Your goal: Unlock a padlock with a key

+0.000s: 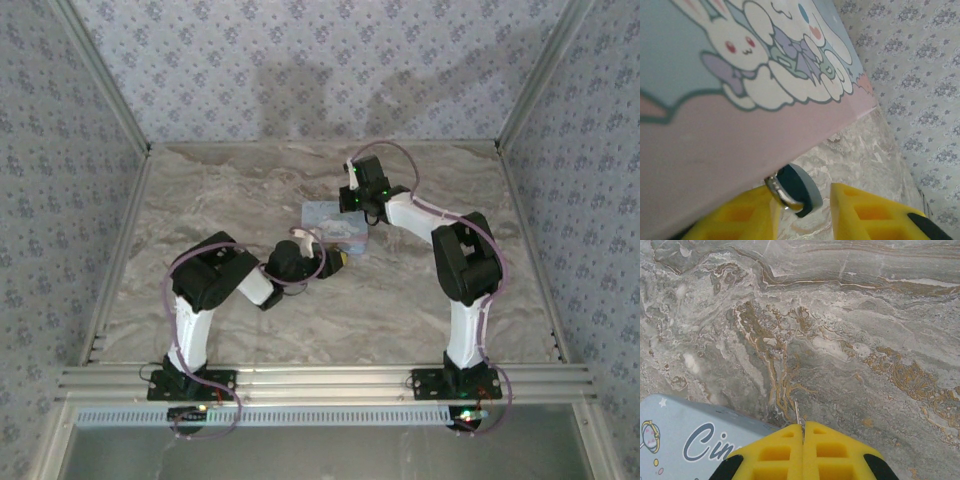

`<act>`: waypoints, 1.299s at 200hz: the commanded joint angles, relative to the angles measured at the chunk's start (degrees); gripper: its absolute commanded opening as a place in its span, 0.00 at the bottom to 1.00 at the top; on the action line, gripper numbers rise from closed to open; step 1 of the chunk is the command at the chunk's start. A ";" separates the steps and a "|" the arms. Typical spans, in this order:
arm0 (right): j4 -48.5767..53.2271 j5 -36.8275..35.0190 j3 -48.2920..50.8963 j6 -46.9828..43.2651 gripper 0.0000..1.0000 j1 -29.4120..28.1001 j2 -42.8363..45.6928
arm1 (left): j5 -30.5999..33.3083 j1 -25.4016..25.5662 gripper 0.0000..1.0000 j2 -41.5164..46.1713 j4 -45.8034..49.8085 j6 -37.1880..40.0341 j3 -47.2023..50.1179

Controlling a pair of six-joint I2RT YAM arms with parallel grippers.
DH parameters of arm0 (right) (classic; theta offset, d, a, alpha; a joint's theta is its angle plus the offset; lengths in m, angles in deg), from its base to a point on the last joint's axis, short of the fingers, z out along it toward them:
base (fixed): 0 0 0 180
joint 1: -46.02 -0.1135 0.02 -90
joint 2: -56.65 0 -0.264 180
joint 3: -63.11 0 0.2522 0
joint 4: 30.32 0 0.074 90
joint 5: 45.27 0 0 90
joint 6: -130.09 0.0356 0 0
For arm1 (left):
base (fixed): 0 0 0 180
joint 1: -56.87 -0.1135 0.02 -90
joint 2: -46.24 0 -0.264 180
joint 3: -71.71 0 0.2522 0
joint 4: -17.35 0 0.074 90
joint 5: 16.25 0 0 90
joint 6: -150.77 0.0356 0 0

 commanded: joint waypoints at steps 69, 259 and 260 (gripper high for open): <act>0.48 -0.26 3.44 0.84 0.00 -0.45 3.52 | 0.60 -1.86 0.46 -1.33 7.10 -2.28 2.76; 0.52 -2.21 4.67 1.29 0.00 0.73 2.29 | 3.46 2.37 0.55 -6.37 2.30 -4.07 -1.95; 0.50 -2.23 4.67 1.29 0.00 0.75 2.29 | 3.54 2.41 0.55 -6.40 2.03 -4.10 -1.94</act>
